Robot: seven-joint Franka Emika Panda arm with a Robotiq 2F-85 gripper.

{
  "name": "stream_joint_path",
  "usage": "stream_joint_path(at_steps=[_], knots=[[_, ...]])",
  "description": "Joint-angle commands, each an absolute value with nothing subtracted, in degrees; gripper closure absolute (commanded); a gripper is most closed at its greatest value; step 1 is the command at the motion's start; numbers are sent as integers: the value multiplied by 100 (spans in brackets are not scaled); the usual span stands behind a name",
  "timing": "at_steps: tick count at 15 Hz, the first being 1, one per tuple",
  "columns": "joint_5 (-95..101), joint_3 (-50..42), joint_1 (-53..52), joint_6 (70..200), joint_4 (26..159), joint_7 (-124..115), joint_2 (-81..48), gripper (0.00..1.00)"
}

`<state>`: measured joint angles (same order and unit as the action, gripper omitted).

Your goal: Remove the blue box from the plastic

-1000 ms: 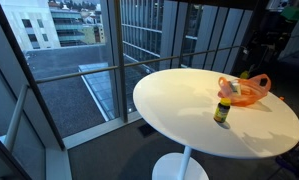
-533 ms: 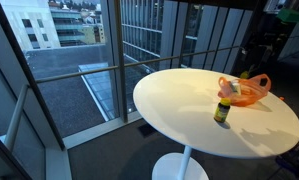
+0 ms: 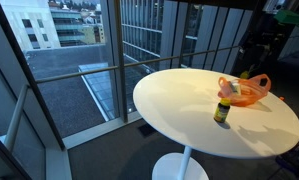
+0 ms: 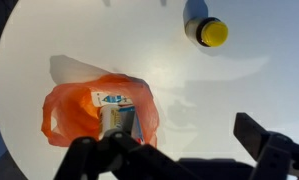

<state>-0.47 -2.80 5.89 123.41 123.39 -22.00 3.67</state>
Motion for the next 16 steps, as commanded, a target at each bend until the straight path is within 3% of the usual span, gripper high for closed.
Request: stream_joint_path(at_steps=[1,16], knots=[[-194,-413,627,12664,12283,-2266,207,0],[-527,-939,798,13998,11520,-2175,-1573,0]])
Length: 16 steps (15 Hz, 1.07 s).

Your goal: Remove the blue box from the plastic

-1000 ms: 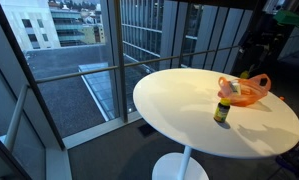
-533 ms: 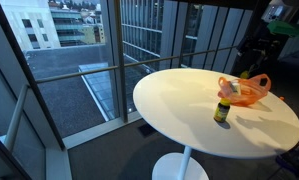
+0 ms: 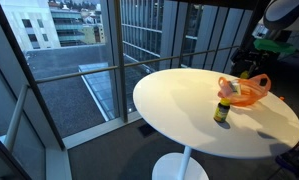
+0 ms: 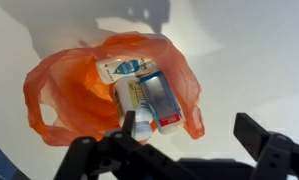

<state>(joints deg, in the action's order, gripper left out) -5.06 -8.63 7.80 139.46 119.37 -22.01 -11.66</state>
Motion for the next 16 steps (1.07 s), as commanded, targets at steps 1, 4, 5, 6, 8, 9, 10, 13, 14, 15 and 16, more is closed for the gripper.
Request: stream_joint_path(at_steps=[1,4,5,6,8,9,10,13,14,15,16], knots=[[-452,-985,783,14035,11431,-2212,-1692,0],[-408,-1083,765,14100,11208,-2240,-1968,0],[-403,-1109,747,14090,11173,-2276,-1988,0],[-511,-1068,754,14091,11403,-2184,-1848,0],[-510,-1079,753,14092,11376,-2184,-1908,0],[-510,-1078,748,14092,11380,-2184,-1910,0],[-415,-1103,708,14197,11426,-2209,-1915,0],[-310,-1156,673,14294,11434,-2277,-2052,0],[-296,-1168,676,14334,11430,-2274,-2098,0],[-282,-1183,681,14377,11417,-2271,-2151,0],[-286,-1195,685,14404,11398,-2268,-2199,0]])
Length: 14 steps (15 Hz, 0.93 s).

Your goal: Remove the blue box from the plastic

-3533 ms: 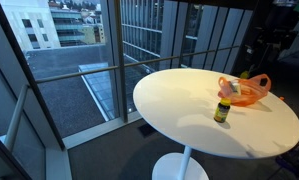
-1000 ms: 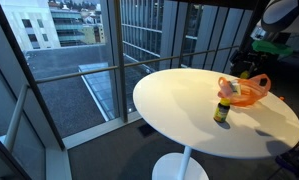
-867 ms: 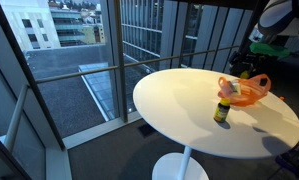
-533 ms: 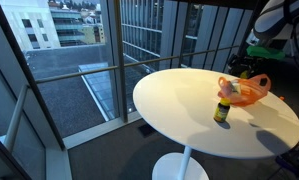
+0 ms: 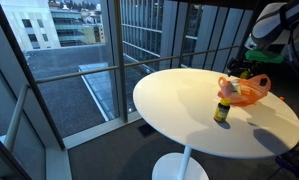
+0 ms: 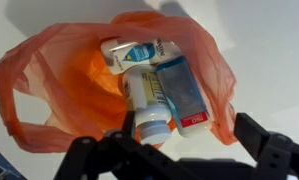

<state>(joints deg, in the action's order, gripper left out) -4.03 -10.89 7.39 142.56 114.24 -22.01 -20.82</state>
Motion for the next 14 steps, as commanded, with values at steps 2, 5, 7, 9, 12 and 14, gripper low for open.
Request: stream_joint_path(at_steps=[2,5,7,9,12,14], knots=[[-276,-1240,680,14489,11379,-2286,-2296,0],[-268,-1307,673,14579,11368,-2300,-2405,0],[-252,-1351,664,14607,11358,-2312,-2471,0],[-247,-1375,658,14619,11351,-2311,-2531,0],[-254,-1379,635,14638,11344,-2302,-2616,0],[-244,-1375,599,14650,11351,-2303,-2655,0]])
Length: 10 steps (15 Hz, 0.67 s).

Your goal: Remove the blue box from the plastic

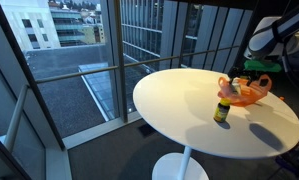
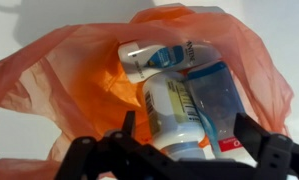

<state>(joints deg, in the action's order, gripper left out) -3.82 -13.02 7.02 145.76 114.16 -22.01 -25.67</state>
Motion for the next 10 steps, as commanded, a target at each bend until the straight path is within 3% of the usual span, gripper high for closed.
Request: stream_joint_path(at_steps=[1,10], knots=[[-240,-1374,577,14655,11357,-2304,-2668,0],[-70,-1417,352,14823,11374,-2361,-2804,0]])
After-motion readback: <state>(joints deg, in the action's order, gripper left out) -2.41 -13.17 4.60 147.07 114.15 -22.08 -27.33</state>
